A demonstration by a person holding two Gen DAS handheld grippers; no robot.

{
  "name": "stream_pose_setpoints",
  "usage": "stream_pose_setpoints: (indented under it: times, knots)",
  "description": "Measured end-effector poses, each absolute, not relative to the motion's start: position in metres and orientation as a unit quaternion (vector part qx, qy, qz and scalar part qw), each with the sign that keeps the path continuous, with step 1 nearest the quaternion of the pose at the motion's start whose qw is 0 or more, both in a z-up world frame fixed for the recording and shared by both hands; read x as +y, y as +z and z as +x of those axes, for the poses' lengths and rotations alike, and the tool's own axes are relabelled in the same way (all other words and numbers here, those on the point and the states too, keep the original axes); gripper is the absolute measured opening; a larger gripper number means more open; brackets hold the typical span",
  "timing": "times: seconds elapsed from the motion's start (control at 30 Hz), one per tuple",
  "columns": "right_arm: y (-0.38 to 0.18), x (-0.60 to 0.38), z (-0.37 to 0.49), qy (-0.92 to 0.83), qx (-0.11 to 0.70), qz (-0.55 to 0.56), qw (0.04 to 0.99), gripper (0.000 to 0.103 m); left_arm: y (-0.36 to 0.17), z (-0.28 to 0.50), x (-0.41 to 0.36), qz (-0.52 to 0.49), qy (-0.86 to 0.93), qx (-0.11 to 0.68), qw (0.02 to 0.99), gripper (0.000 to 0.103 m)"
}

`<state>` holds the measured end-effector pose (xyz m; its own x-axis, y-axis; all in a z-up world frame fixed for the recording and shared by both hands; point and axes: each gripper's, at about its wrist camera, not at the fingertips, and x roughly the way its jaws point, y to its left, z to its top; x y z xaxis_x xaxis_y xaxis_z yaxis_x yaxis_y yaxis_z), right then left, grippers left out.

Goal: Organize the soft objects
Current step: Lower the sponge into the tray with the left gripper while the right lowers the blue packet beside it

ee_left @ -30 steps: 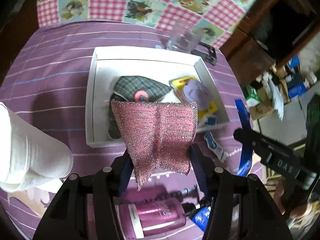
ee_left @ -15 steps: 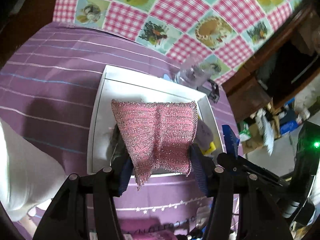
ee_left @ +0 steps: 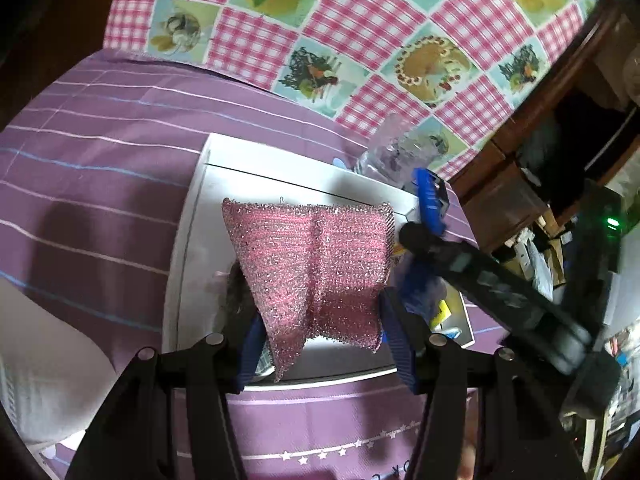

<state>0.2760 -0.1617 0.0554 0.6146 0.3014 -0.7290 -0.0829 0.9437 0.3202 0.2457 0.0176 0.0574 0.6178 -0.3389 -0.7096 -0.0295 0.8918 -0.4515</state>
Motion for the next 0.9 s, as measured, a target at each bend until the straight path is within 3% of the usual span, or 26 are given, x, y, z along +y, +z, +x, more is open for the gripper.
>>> stream_pose_setpoints:
  times: [0.27,0.33,0.47,0.6,0.7,0.9]
  knots:
    - [0.047,-0.154,0.275,0.114,0.412,0.100,0.899,0.072,0.047,0.247,0.002,-0.168,-0.065,0.442,0.879,0.058]
    - [0.050,-0.158,0.274,0.117,0.412,0.111,0.897,0.072,0.046,0.248,0.005,-0.173,-0.065,0.444,0.877,0.063]
    - [0.053,-0.178,0.275,0.128,0.399,0.190,0.888,0.081,0.044,0.248,0.013,-0.201,-0.067,0.447,0.869,0.082]
    - [0.046,-0.212,0.275,0.138,0.373,0.335,0.854,0.091,0.041,0.248,0.021,-0.234,-0.077,0.452,0.857,0.084]
    - [0.040,-0.226,0.276,0.140,0.365,0.396,0.831,0.091,0.041,0.247,0.021,-0.238,-0.079,0.457,0.853,0.084]
    - [0.050,-0.204,0.277,0.123,0.374,0.332,0.857,0.094,0.051,0.243,0.012,-0.226,-0.105,0.449,0.858,0.089]
